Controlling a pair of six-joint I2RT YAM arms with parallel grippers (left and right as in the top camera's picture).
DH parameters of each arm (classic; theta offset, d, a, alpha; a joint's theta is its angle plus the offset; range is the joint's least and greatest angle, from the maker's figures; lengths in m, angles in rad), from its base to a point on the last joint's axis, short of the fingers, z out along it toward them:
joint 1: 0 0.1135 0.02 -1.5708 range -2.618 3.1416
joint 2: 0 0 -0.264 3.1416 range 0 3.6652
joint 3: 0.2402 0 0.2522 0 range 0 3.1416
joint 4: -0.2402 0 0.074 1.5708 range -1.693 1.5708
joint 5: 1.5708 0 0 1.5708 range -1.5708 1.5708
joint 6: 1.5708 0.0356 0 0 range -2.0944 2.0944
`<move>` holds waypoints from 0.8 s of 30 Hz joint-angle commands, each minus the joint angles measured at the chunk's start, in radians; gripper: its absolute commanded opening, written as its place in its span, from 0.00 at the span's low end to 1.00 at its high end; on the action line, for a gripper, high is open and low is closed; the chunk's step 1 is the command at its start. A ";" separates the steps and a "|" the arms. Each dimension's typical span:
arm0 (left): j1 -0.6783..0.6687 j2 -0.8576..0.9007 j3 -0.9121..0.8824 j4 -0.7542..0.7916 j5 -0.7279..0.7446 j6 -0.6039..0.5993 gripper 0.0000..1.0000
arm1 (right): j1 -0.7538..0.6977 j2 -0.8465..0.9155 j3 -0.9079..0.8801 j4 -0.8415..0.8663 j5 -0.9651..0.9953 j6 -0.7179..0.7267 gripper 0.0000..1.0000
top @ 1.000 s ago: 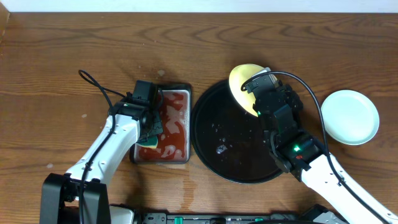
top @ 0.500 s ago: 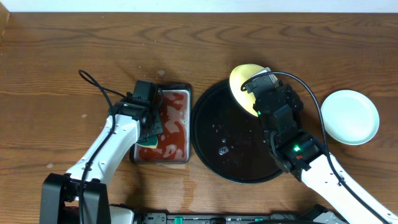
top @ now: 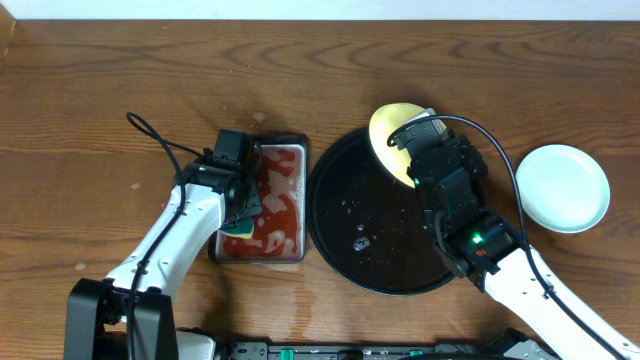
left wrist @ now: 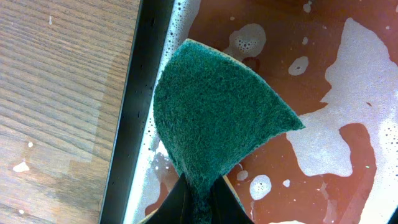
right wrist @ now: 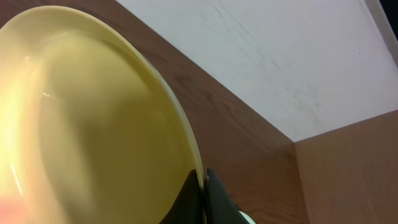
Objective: Clean dirty plates on tray and stack at the side
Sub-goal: 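Lift the yellow plate upright with the right gripper to drain it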
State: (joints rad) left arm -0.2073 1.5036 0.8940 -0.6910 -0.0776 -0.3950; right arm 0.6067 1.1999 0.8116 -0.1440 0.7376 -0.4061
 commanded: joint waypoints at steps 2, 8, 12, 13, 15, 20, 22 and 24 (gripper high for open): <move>0.004 0.004 -0.008 0.004 0.000 0.006 0.08 | 0.018 -0.009 0.027 0.006 0.023 -0.003 0.01; 0.004 0.004 -0.008 0.009 0.000 0.006 0.08 | 0.018 -0.009 0.027 0.006 0.048 -0.004 0.01; 0.004 0.004 -0.008 0.009 0.000 0.006 0.08 | 0.018 -0.009 0.027 0.011 0.048 -0.015 0.01; 0.004 0.004 -0.008 0.009 0.000 0.006 0.08 | 0.018 -0.009 0.027 0.012 0.048 -0.015 0.01; 0.004 0.004 -0.008 0.009 0.000 0.006 0.08 | 0.018 -0.009 0.027 0.013 0.048 -0.014 0.01; 0.004 0.004 -0.008 0.009 0.000 0.006 0.07 | 0.018 -0.009 0.027 0.013 0.048 -0.014 0.01; 0.004 0.004 -0.008 0.009 0.000 0.006 0.07 | 0.018 -0.009 0.027 0.013 0.048 -0.014 0.01; 0.004 0.004 -0.008 0.012 0.000 0.006 0.07 | 0.018 -0.009 0.027 0.013 0.048 -0.014 0.01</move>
State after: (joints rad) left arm -0.2073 1.5036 0.8940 -0.6827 -0.0776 -0.3950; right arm 0.6067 1.1999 0.8116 -0.1368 0.7605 -0.4133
